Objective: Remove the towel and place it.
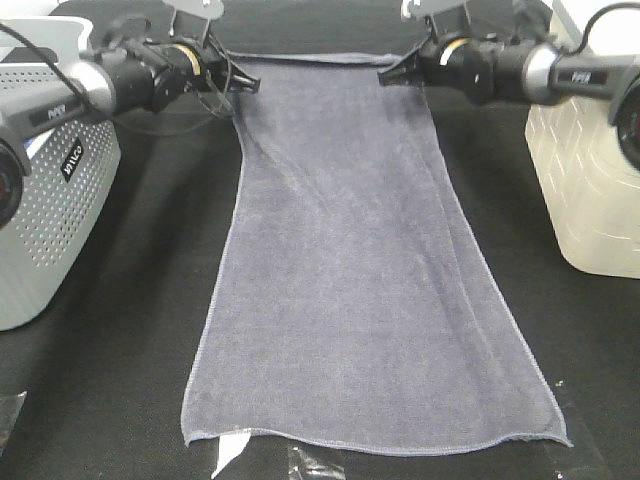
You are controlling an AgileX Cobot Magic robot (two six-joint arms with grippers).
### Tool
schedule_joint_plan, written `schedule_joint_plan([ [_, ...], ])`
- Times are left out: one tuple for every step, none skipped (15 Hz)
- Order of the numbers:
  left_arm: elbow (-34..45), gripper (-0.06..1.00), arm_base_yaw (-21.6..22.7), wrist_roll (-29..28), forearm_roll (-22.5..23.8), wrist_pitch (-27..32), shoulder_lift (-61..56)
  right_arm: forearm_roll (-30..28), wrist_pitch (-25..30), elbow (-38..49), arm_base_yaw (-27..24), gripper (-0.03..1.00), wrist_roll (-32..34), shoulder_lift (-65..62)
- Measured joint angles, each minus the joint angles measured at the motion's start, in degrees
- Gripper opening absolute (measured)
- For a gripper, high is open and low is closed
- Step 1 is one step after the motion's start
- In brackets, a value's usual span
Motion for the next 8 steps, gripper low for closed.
schedule_joint_plan([
  [0.00, 0.00, 0.00, 0.00, -0.52, -0.80, 0.86, 0.00, -1.78, 0.00, 0.00, 0.00, -0.23, 1.20],
  [0.00, 0.00, 0.00, 0.00, -1.09, -1.38, 1.66, 0.00, -3.61, 0.00, 0.00, 0.00, -0.63, 2.81],
  [0.00, 0.00, 0.00, 0.00, -2.01, -1.38, 2.41, 0.06, -5.16, 0.00, 0.00, 0.01, -0.97, 3.84],
  [0.00, 0.01, 0.00, 0.00, -3.15, -1.03, 3.38, 1.43, -7.68, 0.00, 0.00, 0.10, -1.15, 4.98],
  [0.00, 0.03, 0.00, 0.00, -3.72, -0.80, 3.72, 2.64, -8.48, 0.00, 0.00, 0.21, -1.20, 5.56],
  [0.11, 0.10, 0.00, 0.00, -4.18, -0.80, 3.78, 3.72, -8.77, 0.00, 0.00, 0.34, -1.20, 5.84],
  [0.11, 0.21, 0.00, 0.00, -4.58, -0.80, 3.78, 4.41, -9.00, 0.00, 0.00, 0.48, -1.26, 6.07],
  [0.11, 0.36, 0.06, 0.00, -4.81, -0.86, 3.78, 4.76, -9.34, 0.00, 0.00, 0.60, -1.38, 6.13],
])
